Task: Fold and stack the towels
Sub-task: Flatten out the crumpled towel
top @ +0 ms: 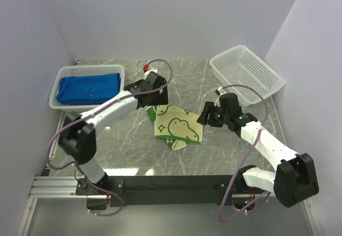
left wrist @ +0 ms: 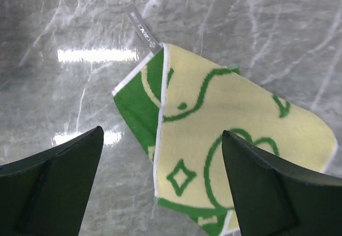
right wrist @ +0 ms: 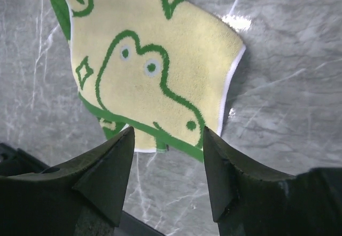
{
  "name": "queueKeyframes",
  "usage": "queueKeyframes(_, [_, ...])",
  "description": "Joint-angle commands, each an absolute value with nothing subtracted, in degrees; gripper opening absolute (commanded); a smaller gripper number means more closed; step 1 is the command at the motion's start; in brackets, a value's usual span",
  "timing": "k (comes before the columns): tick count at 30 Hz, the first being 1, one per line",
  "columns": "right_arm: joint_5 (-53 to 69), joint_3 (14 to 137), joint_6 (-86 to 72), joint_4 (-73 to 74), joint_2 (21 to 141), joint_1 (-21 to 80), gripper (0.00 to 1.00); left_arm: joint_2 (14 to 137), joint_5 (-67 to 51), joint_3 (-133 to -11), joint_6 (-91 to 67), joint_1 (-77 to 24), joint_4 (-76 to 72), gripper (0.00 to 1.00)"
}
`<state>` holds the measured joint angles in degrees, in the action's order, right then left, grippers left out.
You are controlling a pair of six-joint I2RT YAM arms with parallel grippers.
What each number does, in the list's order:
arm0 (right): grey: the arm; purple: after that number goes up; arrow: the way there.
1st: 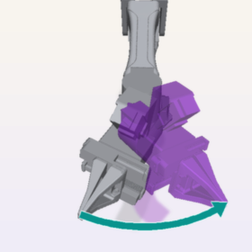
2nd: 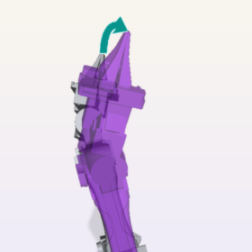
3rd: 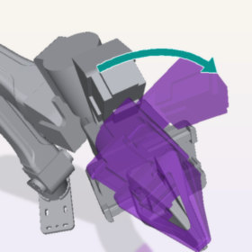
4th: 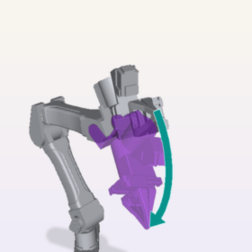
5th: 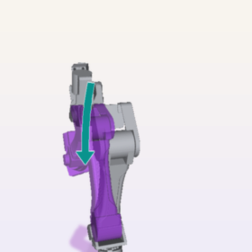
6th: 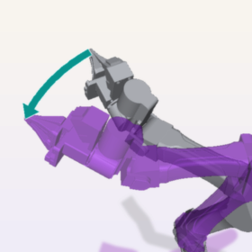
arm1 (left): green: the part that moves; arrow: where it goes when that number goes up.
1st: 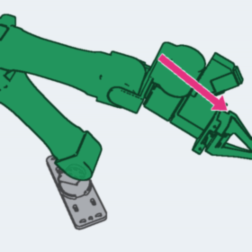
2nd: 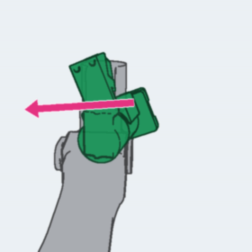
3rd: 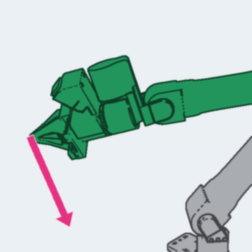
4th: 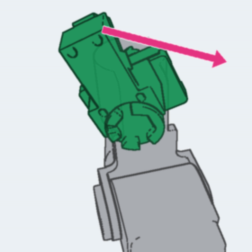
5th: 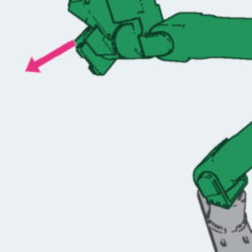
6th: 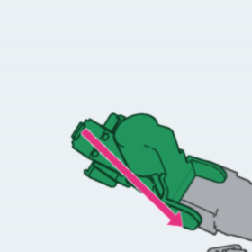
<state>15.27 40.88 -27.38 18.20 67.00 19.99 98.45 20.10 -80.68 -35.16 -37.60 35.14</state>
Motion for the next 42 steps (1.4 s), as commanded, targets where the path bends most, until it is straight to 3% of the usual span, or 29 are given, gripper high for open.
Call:
queueKeyframes(1, [12.13, 40.17, -22.86, 17.58, 64.25, 20.13, 0.61, 89.13, 18.20, -75.26, -37.34, -37.88, 29.28, 0.95])
queueKeyframes(8, [8.44, 33.14, -24.52, 16.00, 63.72, 22.32, 0.55, 77.98, 8.53, -49.88, -46.47, -37.88, 16.89, 0.87])
queueKeyframes(14, [3.18, 32.70, -26.80, 15.82, 67.06, 27.50, 0.53, 76.81, 5.27, -42.02, -51.41, -37.97, 9.58, 0.75])
queueKeyframes(25, [-4.56, 33.75, -29.27, 16.00, 70.93, 32.78, 0.52, 83.66, 5.62, -39.55, -54.41, -39.81, 5.62, 0.52])
queueKeyframes(42, [-9.41, 38.05, -32.25, 21.70, 82.26, 40.25, 0.49, 90.17, 17.13, -46.05, -54.67, -47.11, 18.19, 0.50])
